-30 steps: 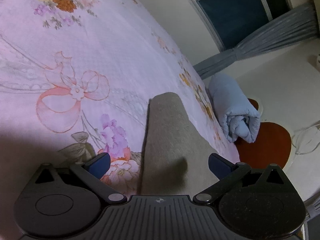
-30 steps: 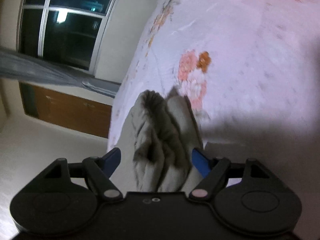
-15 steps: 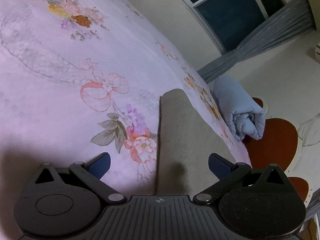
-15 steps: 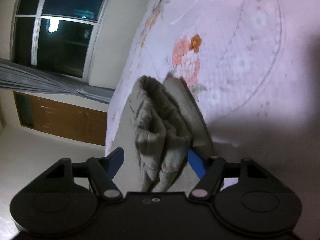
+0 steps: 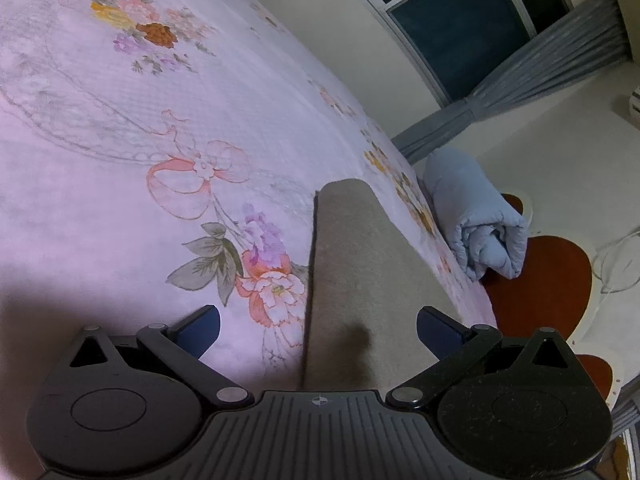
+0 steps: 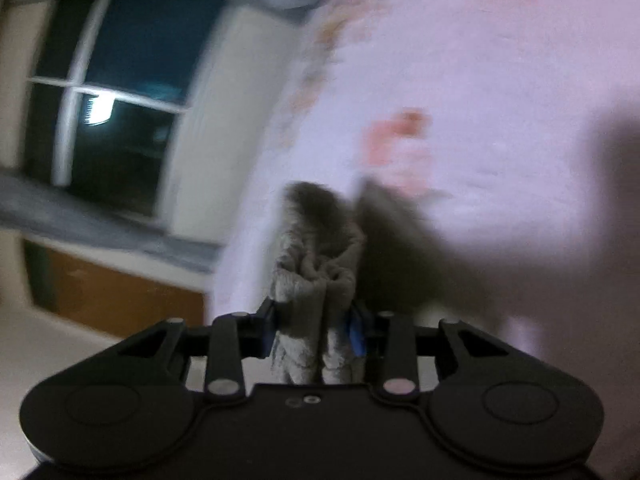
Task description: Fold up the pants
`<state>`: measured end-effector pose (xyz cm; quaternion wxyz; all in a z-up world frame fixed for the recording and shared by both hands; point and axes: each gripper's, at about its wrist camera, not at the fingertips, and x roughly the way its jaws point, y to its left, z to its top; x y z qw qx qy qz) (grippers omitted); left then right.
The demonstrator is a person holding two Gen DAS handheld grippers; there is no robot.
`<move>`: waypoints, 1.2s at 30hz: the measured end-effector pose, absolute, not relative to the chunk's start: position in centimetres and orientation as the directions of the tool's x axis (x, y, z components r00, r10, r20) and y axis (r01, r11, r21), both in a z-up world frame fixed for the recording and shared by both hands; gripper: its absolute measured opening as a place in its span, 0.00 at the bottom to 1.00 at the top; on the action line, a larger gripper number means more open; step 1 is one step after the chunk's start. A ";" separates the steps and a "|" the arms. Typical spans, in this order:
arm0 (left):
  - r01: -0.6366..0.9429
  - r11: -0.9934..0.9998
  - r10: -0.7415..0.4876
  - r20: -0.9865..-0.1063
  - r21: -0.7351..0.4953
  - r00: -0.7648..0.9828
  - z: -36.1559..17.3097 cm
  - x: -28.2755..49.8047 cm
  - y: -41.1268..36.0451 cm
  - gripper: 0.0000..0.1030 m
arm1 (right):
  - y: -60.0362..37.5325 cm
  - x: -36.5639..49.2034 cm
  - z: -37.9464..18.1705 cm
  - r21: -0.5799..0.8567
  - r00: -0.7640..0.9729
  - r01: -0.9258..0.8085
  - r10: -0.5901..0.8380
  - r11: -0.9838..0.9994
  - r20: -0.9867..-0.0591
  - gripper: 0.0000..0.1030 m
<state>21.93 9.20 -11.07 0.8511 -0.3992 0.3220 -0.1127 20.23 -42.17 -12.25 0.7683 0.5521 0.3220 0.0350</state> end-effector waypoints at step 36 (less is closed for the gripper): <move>-0.035 0.837 -0.359 -0.596 -0.546 0.718 -8.1 30.3 6.3 1.00 | -46.8 27.6 -6.3 0.737 0.748 -0.003 0.490 0.676 -0.447 0.94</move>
